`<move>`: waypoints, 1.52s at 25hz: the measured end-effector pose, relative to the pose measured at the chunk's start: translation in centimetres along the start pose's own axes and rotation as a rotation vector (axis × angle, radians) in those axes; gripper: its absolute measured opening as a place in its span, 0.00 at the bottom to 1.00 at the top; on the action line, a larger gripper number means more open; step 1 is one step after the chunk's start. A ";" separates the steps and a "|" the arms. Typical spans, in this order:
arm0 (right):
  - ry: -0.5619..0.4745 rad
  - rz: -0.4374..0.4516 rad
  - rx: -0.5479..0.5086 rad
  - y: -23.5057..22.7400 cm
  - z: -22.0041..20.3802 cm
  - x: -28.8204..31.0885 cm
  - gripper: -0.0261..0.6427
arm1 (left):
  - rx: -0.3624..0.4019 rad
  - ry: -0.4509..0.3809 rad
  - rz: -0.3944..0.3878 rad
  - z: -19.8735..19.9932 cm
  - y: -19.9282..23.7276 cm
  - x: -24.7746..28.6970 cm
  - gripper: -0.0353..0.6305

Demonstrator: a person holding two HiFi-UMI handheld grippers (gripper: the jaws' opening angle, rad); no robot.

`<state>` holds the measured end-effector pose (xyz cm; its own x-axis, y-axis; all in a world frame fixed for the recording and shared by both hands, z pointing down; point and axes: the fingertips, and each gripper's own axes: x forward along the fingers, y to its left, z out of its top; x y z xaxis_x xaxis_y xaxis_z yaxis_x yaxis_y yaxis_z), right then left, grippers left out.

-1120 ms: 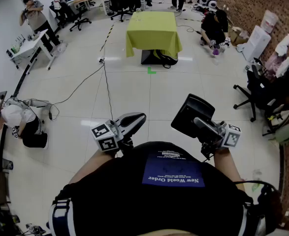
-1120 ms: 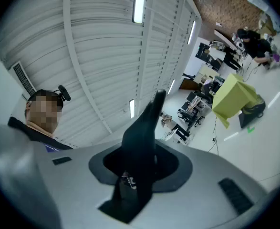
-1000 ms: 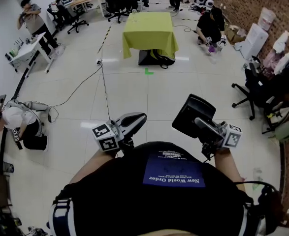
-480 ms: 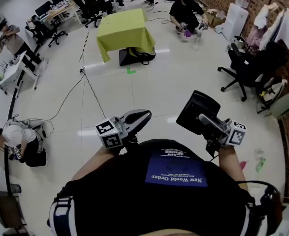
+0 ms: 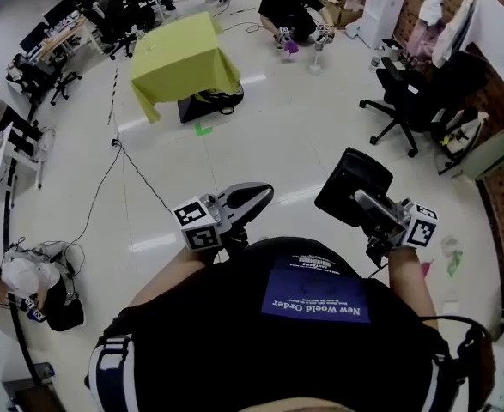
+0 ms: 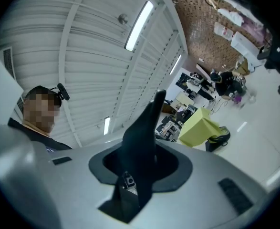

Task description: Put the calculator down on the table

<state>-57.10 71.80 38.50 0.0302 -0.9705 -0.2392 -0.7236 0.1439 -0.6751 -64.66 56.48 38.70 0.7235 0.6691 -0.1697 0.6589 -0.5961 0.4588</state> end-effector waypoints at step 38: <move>0.028 0.010 0.006 -37.2 34.3 10.8 0.20 | 0.057 0.009 0.069 14.4 37.8 28.7 0.06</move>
<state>-6.19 62.58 37.05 0.0033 -0.9740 -0.2264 -0.7198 0.1548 -0.6767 -16.08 46.76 38.63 0.7658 0.6296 -0.1312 0.6185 -0.6650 0.4187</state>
